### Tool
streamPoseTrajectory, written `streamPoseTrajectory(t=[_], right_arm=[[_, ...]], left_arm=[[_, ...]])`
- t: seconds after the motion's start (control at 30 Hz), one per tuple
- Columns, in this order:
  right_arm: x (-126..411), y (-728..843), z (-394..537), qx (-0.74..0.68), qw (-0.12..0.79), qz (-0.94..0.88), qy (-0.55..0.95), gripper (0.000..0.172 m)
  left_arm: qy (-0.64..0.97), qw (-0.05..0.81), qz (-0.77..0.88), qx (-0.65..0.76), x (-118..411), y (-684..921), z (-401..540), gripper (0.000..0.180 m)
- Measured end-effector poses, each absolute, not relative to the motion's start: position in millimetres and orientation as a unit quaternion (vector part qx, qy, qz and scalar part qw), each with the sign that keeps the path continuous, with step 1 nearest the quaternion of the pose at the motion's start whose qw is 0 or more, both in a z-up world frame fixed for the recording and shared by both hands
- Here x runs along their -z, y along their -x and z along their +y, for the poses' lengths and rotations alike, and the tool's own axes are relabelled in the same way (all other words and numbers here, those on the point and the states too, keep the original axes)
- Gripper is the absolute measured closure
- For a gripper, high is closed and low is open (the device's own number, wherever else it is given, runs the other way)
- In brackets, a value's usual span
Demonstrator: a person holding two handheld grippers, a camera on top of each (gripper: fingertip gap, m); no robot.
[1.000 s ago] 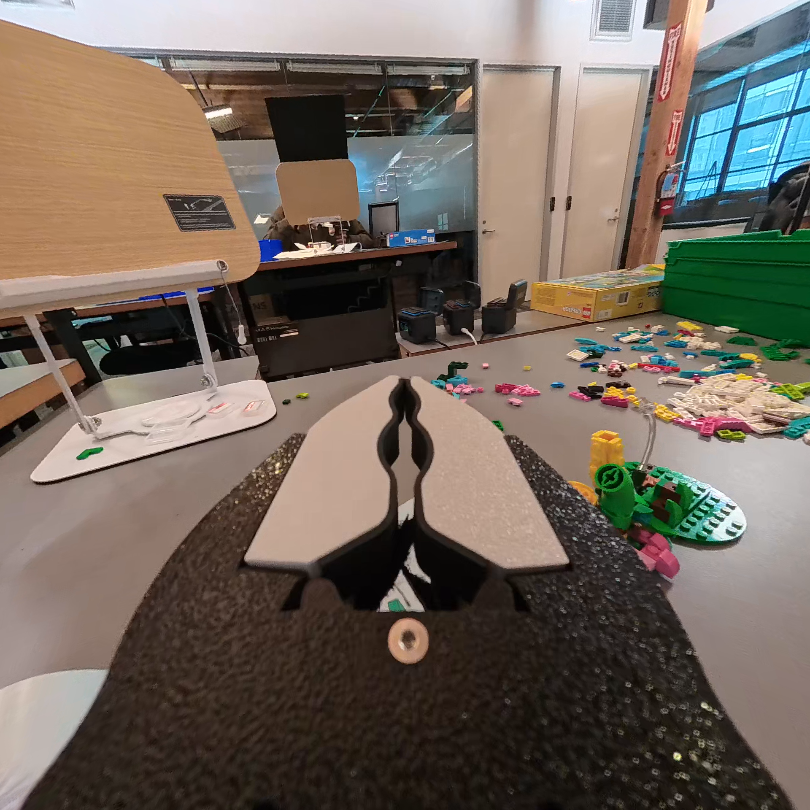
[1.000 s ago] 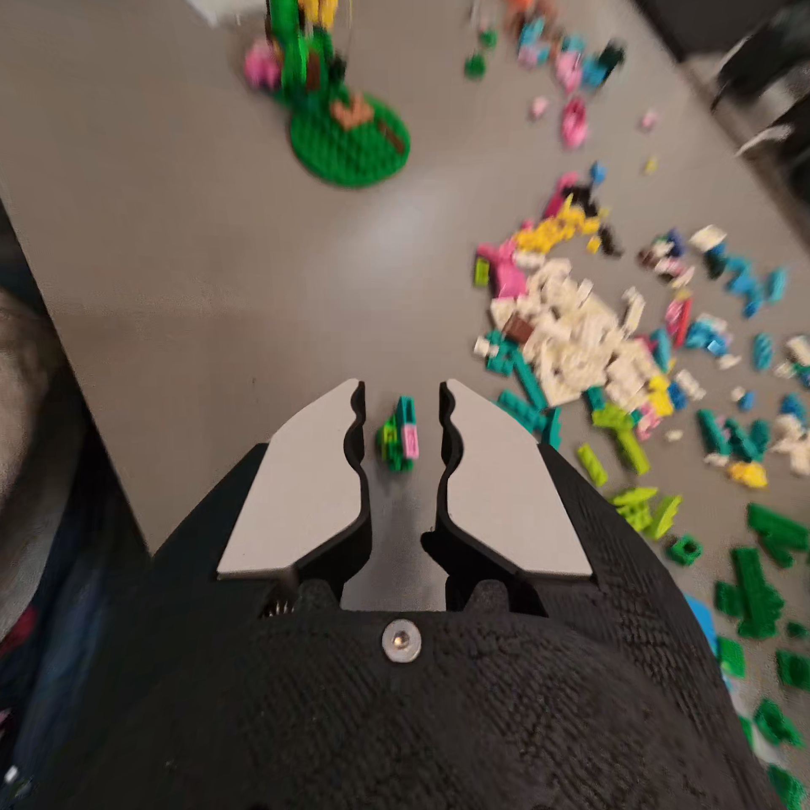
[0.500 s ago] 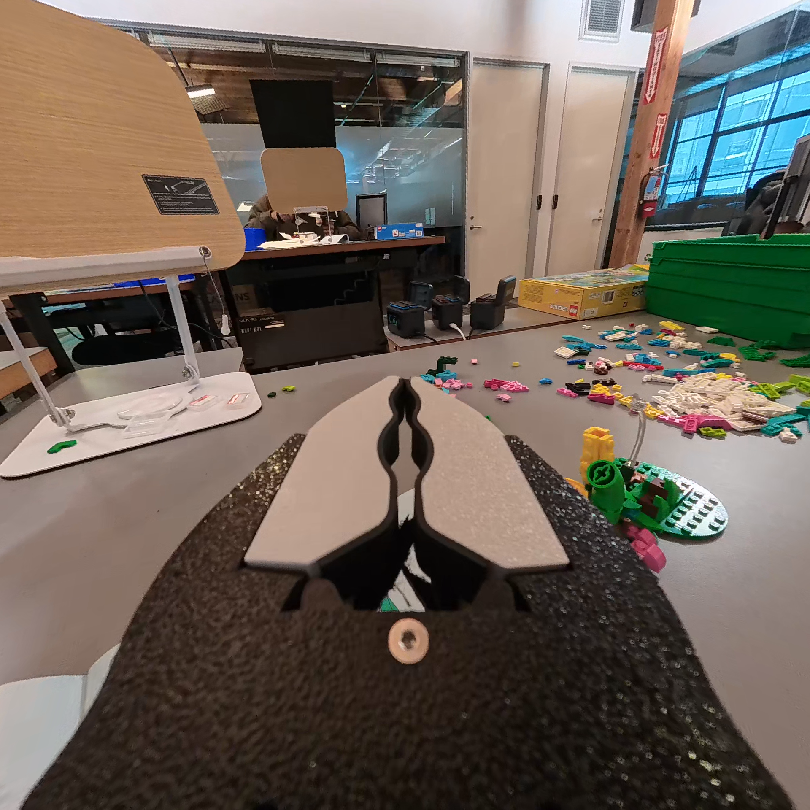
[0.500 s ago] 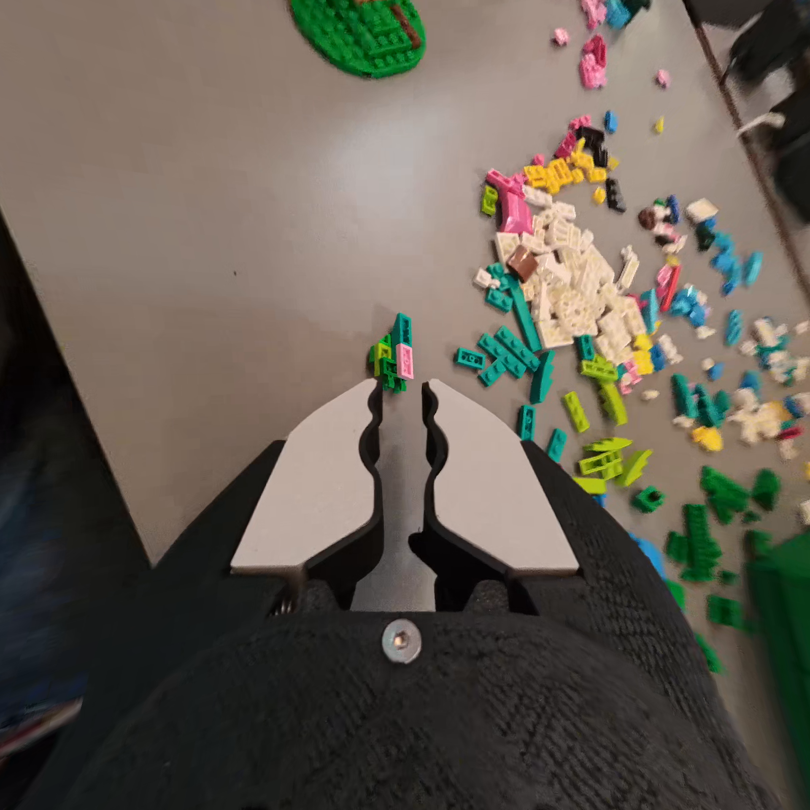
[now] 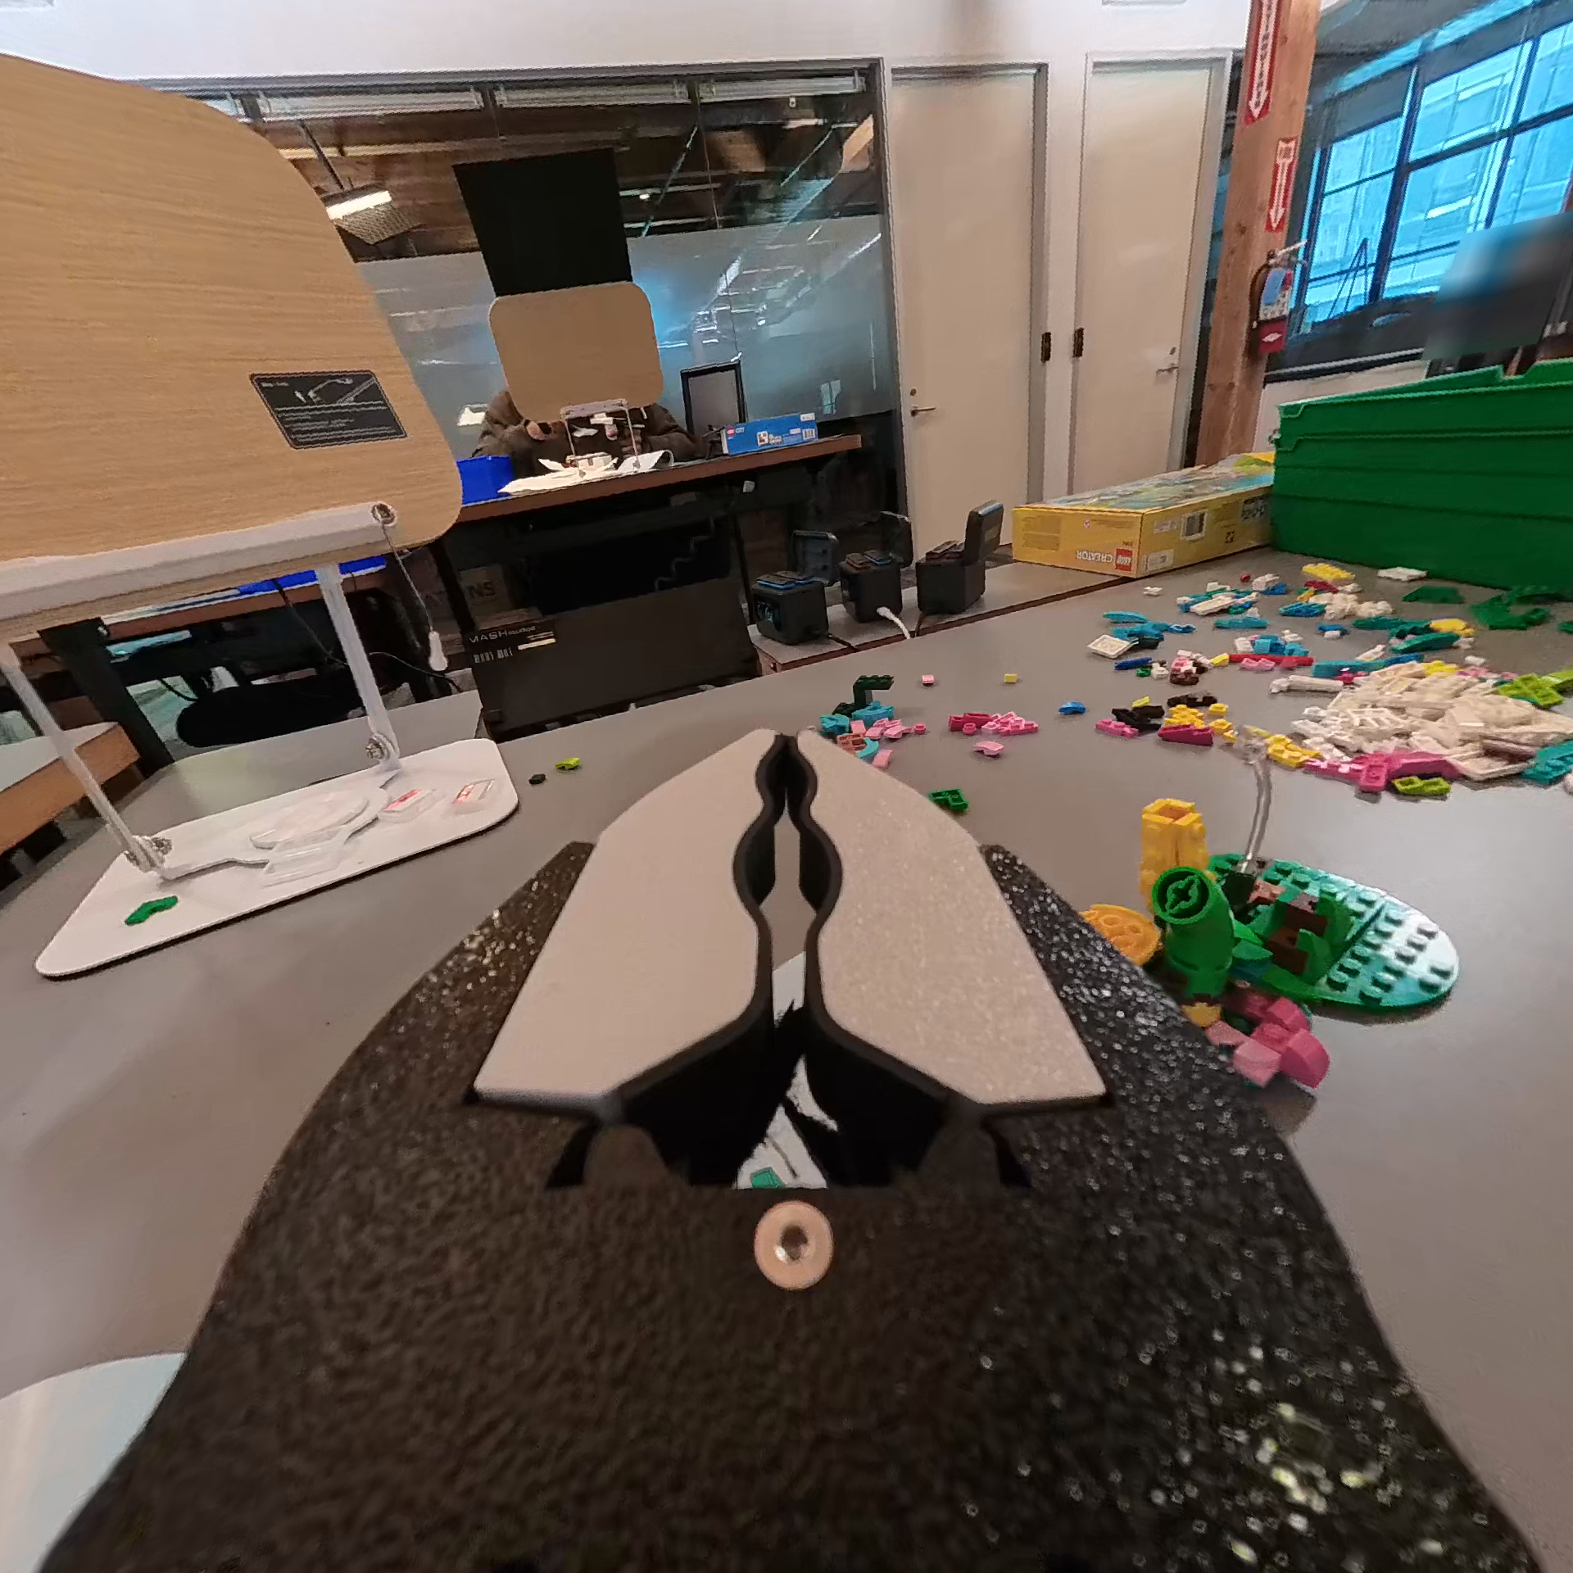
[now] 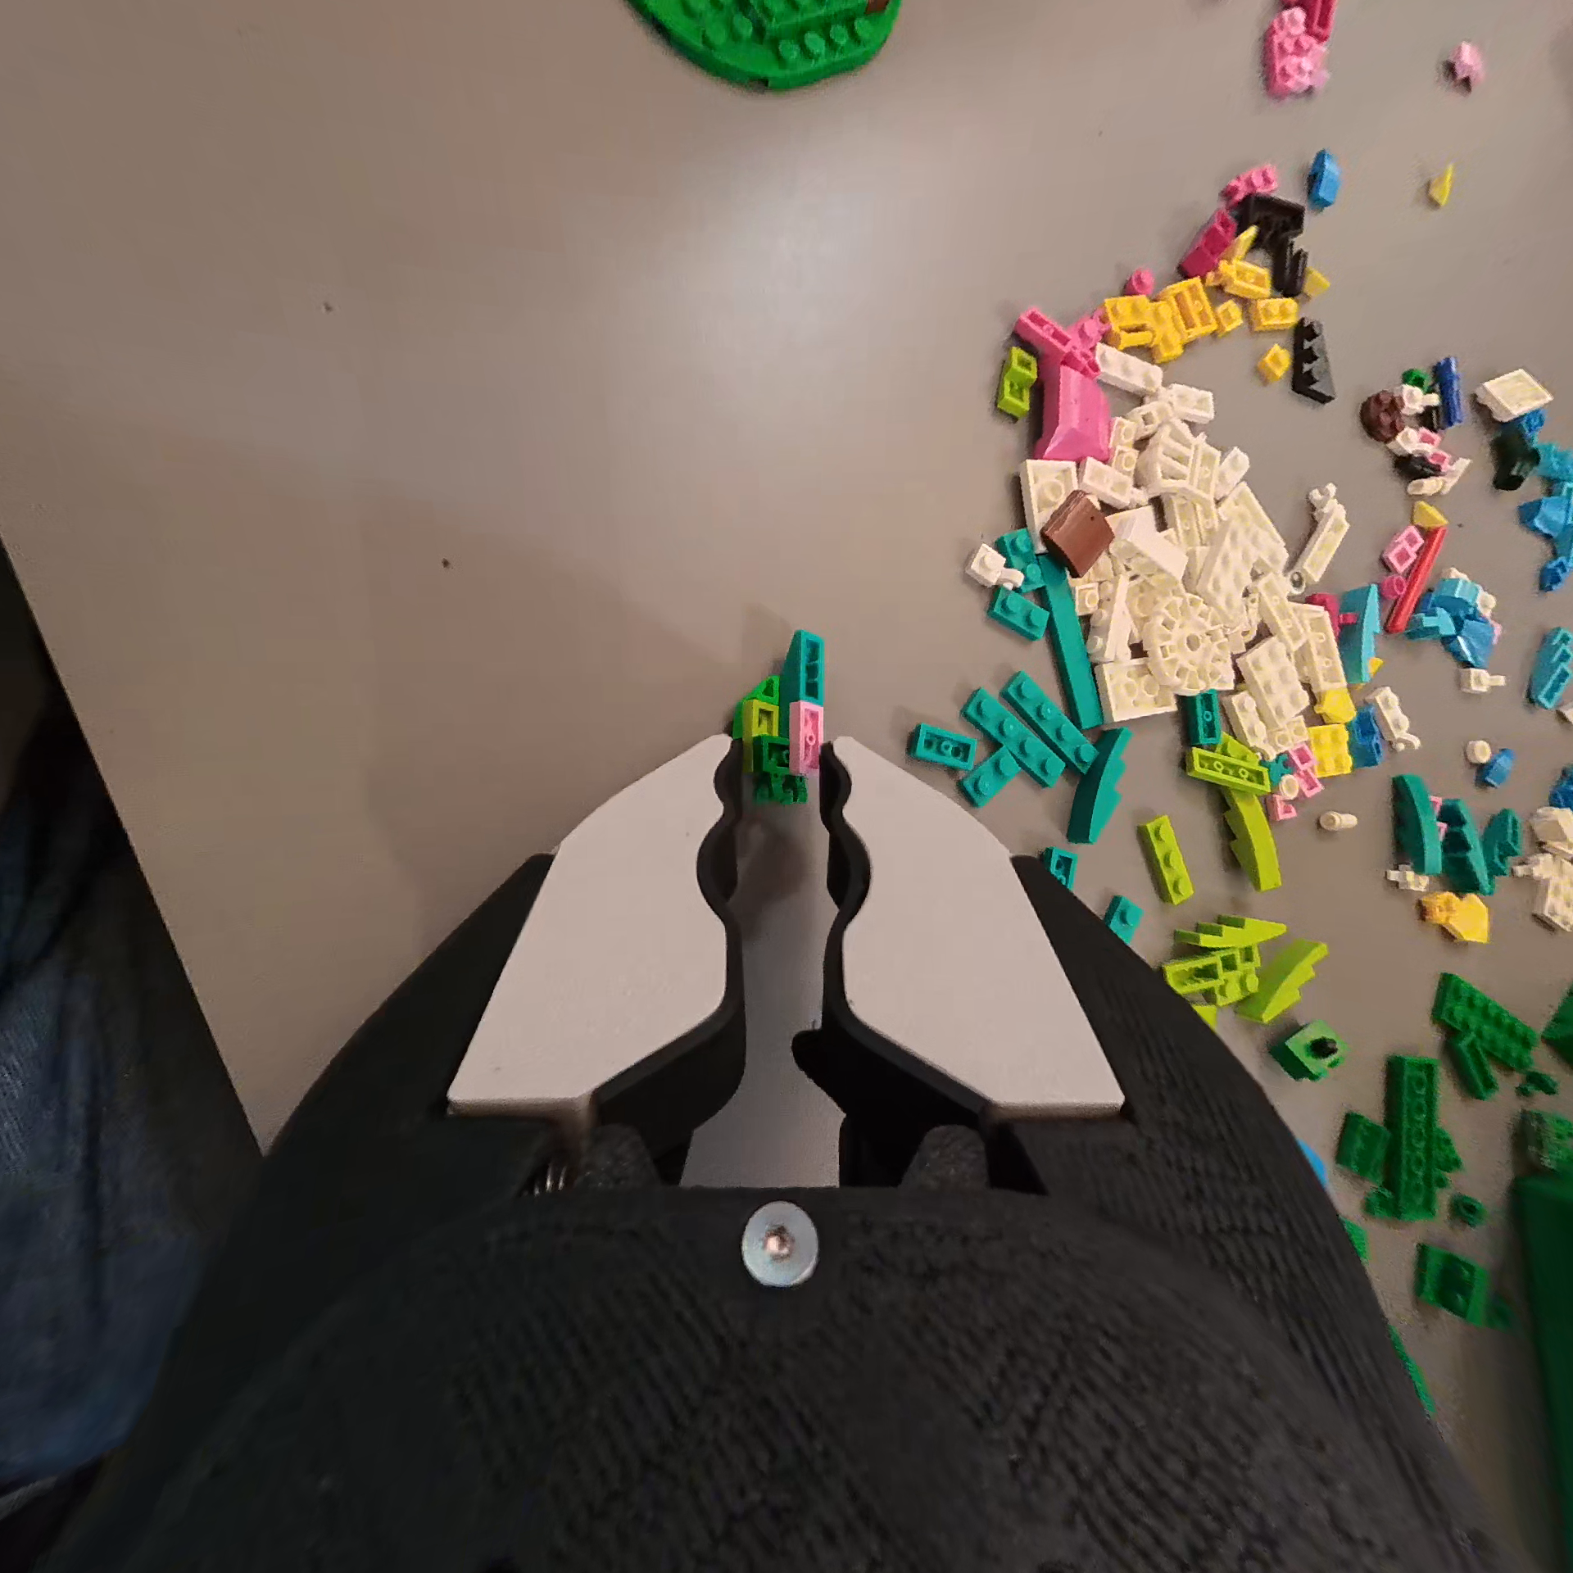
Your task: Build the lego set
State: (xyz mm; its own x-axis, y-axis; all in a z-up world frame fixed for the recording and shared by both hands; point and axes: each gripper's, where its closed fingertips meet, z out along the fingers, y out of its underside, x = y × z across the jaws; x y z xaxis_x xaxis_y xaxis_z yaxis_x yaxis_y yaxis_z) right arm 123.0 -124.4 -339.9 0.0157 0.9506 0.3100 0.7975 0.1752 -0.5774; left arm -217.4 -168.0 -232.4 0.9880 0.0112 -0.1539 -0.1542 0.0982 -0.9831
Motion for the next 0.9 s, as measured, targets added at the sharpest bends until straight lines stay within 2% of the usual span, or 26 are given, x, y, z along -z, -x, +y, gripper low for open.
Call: streamPoseTrajectory(t=[0.03,0.3,0.47,0.5,0.63,0.7,0.83,0.9], right_arm=[[338.4,-120.4,-125.4,-0.133,0.336,-0.686,0.632,0.160],[305.6,-92.5,-122.7,-0.307,0.397,-0.593,0.629,0.160],[262.9,-50.3,-147.3,-0.496,0.350,-0.576,0.548,0.160],[254.2,-42.0,-153.1,-0.525,0.334,-0.581,0.524,0.160],[234.5,-15.6,-172.5,-0.597,0.267,-0.615,0.440,0.160],[233.6,-7.7,-182.2,-0.615,0.234,-0.634,0.406,0.160],[244.2,-1.8,-198.7,-0.624,0.191,-0.663,0.369,0.160],[251.7,-1.1,-203.8,-0.620,0.198,-0.668,0.361,0.160]], left_arm=[[0.669,0.738,0.059,-0.063,232.2,216.7,-167.6,0.180],[0.646,0.746,0.105,-0.122,225.7,205.5,-175.6,0.180],[0.541,0.801,0.243,-0.081,189.9,124.0,-202.5,0.180],[0.538,0.790,0.290,-0.050,193.8,97.4,-205.4,0.174],[0.565,0.739,0.361,0.068,215.2,35.0,-204.4,0.123],[0.581,0.717,0.368,0.113,224.3,23.0,-201.0,0.115],[0.580,0.703,0.371,0.178,235.4,14.0,-199.9,0.126],[0.581,0.685,0.384,0.211,247.8,8.2,-203.9,0.132]])
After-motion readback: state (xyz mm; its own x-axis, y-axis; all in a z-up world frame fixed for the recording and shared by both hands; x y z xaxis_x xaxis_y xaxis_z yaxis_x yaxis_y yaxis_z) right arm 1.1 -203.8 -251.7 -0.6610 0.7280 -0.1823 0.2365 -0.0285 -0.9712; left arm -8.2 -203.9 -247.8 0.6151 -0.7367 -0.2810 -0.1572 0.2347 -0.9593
